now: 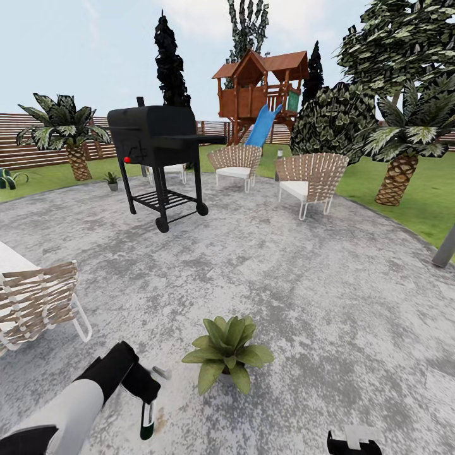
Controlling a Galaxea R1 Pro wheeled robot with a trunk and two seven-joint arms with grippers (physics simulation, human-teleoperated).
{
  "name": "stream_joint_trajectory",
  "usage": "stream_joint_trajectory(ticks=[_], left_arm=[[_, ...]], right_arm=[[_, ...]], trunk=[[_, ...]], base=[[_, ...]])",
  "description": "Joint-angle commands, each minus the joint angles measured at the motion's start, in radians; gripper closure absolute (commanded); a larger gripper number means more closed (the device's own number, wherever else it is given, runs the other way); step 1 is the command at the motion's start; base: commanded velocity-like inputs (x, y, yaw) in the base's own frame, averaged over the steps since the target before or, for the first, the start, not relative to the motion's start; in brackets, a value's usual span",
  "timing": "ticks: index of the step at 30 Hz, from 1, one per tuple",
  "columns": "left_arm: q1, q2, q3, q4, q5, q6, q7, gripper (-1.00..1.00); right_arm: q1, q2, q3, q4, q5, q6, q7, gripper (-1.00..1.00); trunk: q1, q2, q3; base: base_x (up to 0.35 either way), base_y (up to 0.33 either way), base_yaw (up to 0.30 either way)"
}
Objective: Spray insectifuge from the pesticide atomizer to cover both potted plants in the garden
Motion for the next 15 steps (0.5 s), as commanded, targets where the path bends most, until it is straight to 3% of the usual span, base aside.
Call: stream_joint_trajectory(ticks=[1, 3, 9, 15], left_arm=[[-0.008, -0.001, 0.001, -0.001, -0.023, 0.013, -0.016, 1.00], [-0.022, 0.000, -0.012, -0.001, -0.052, 0.031, -0.040, 1.00], [-0.027, 0.002, -0.020, -0.001, -0.066, 0.052, -0.051, 1.00], [-0.027, -0.001, -0.019, 0.001, -0.113, 0.066, -0.054, 1.00]], right_arm=[[-0.001, 0.000, -0.007, 0.001, 0.011, -0.002, -0.004, -1.00], [-0.001, -0.001, -0.007, 0.001, 0.011, -0.002, -0.004, -1.00], [-0.001, 0.002, -0.007, -0.001, 0.007, -0.003, -0.006, -1.00], [-0.001, 0.002, -0.008, -0.002, 0.005, -0.004, -0.006, -1.00]], trunk=[[0.000, 0.000, -0.001], [0.000, 0.000, -0.001], [0.000, 0.000, -0.001], [0.000, 0.000, -0.001]], base=[[0.000, 0.000, 0.000], [0.000, 0.000, 0.000], [0.008, 0.000, 0.000], [0.251, 0.000, 0.002]])
